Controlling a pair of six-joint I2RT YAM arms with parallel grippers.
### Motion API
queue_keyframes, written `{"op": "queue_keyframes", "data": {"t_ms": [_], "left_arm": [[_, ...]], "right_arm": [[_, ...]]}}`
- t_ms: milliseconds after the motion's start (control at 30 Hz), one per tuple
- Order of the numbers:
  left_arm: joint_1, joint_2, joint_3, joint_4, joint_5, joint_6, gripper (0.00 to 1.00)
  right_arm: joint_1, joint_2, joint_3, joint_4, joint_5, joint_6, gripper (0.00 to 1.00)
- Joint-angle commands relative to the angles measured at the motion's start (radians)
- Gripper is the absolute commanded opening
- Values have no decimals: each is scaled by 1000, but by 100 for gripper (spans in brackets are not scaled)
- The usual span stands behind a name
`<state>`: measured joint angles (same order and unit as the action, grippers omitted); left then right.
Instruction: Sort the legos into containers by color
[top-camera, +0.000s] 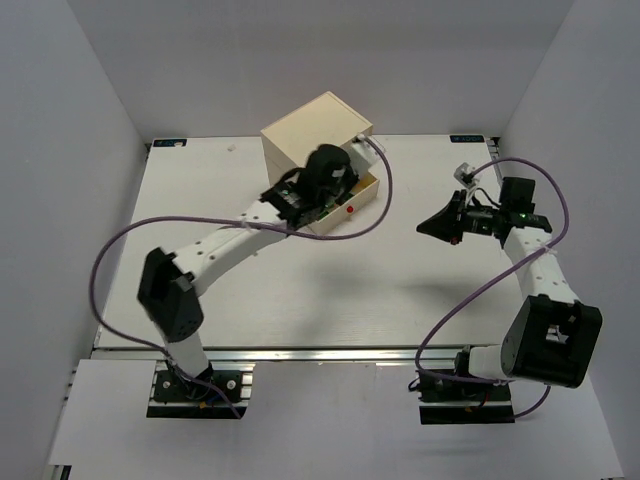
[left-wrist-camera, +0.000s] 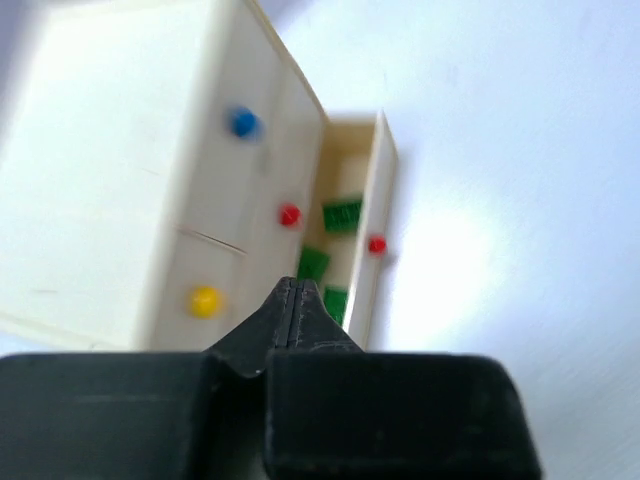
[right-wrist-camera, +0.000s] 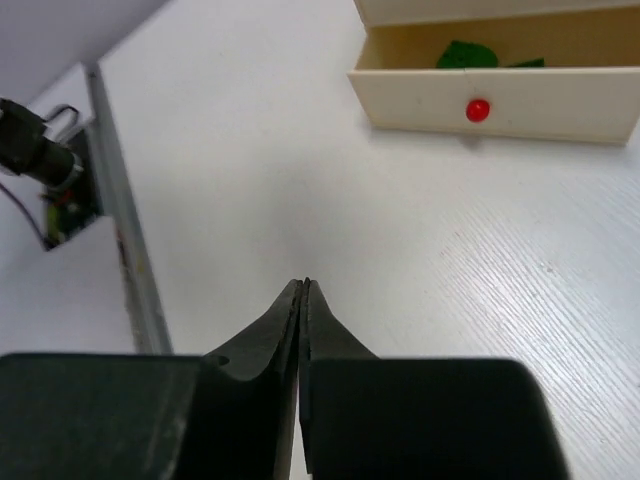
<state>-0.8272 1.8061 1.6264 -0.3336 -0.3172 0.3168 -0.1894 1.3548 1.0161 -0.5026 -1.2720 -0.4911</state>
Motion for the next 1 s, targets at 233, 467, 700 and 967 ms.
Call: {"op": "queue_keyframes", "data": {"t_ms": [233,467,700,967], "left_arm": [[334,-49,247,1,245,-281,19],[569,171,486,-41,524,-475,89],[669,370,664,5,803,-528,98],[703,423,550,232,1078,-656,93]], "right_arm": [[309,-8,-50,381,641,284,11],[350,245,65,452,601,575,55],[370,395,124,617,554,766,64],[372,604,209,734,481,865,16]]}}
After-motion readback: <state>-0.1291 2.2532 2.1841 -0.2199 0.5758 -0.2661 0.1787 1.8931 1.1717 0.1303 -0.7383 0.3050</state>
